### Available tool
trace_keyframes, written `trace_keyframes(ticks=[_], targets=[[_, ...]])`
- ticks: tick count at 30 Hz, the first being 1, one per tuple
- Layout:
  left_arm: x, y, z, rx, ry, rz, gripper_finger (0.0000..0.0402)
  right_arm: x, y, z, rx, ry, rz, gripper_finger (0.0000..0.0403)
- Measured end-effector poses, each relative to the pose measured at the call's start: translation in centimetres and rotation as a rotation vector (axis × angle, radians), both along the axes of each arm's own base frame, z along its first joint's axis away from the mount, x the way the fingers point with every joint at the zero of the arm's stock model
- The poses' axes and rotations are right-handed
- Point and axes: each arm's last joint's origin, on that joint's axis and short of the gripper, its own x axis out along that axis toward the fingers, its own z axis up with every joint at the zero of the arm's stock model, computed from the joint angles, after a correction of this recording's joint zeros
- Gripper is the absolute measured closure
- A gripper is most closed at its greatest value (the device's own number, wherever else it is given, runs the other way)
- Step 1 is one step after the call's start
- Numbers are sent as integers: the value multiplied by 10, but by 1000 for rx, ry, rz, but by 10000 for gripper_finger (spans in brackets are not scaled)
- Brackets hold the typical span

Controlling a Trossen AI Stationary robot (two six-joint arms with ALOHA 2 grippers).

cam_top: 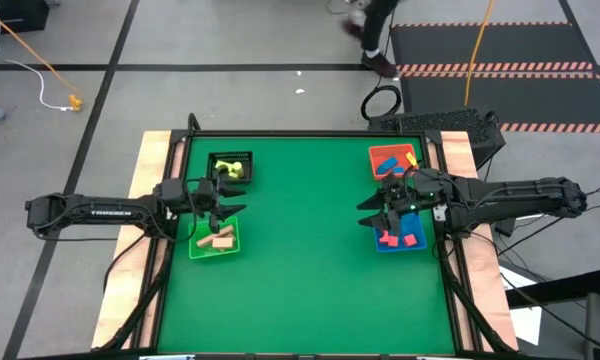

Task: Sort & place blocks by color
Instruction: Return to Home Position

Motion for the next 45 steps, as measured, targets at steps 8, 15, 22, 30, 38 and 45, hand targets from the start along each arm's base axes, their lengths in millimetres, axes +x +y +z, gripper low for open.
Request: trace_keyframes(ticks=[8,15,22,30,38,45], targets=[[0,0,0,0,0,1,188,-7,0,2,33,-39,-12,78],[0,0,0,0,-1,1,188,-28,-6,-24,-2,-449,-224,78],[0,0,0,1,-2,1,188,-56,0,-59,-89,-710,-67,78],[0,0,0,1,-2,1,188,-66,3,-51,-158,-812,26,78],[0,0,0,1,-2,1,188,-69,5,-49,-236,-859,65,78],[0,0,0,1,-2,1,188,-69,5,-49,-236,-861,61,78]])
